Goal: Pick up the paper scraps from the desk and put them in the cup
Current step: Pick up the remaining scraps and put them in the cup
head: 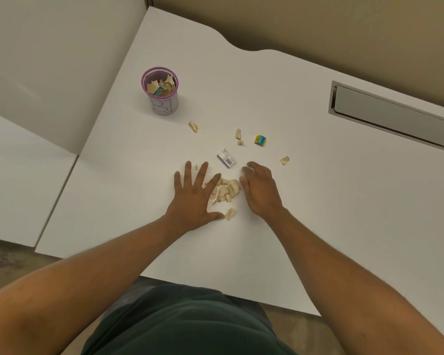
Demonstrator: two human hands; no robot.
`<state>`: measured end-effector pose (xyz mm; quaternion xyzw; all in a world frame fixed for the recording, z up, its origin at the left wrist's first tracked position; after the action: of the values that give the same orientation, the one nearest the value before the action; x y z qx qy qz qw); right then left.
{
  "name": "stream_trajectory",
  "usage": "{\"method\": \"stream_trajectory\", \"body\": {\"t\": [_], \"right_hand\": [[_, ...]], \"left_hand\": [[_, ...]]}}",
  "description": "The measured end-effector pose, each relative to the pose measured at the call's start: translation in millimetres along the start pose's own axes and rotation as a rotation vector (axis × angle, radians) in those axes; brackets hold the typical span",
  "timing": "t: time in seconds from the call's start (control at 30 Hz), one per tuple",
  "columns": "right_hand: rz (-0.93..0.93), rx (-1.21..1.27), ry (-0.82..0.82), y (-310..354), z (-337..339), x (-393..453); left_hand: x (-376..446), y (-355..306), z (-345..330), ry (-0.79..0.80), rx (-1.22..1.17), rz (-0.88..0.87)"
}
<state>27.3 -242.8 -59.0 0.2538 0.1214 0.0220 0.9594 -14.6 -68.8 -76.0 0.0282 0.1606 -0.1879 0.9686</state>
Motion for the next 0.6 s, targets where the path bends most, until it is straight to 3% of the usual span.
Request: {"method": "stream_trajectory", "body": {"t": [0.1, 0.2, 0.33, 0.5, 0.6], "right_hand": [[0.025, -0.013, 0.021, 8, -15, -22], [0.060, 0.145, 0.115, 29, -34, -34], [-0.021, 0.327, 0.026, 25, -17, -34], [-0.068, 0.238, 0.181, 16, -30, -42], [0.008, 0.206, 0.128, 29, -37, -40]], "left_hand": [[3, -4, -7, 0.048, 0.023, 0.004], [6, -14, -1, 0.031, 0.023, -0.042], [7, -19, 9, 0.015, -0.095, -0.096], [3, -23, 11, 0.071, -0.203, -0.159], [8, -25, 19, 0.030, -0.246, -0.107]]}}
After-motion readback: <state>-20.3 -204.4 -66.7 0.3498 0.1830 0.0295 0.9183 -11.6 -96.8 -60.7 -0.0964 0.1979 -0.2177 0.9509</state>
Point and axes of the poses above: each hand's wrist, its own x-axis towards the middle knuckle, its own z-axis out of the back of the hand, y = z × x, the point moved 10 cm from there along x, towards the middle knuckle, and after that the axes turned 12 degrees about x, right-handed, at the moved point
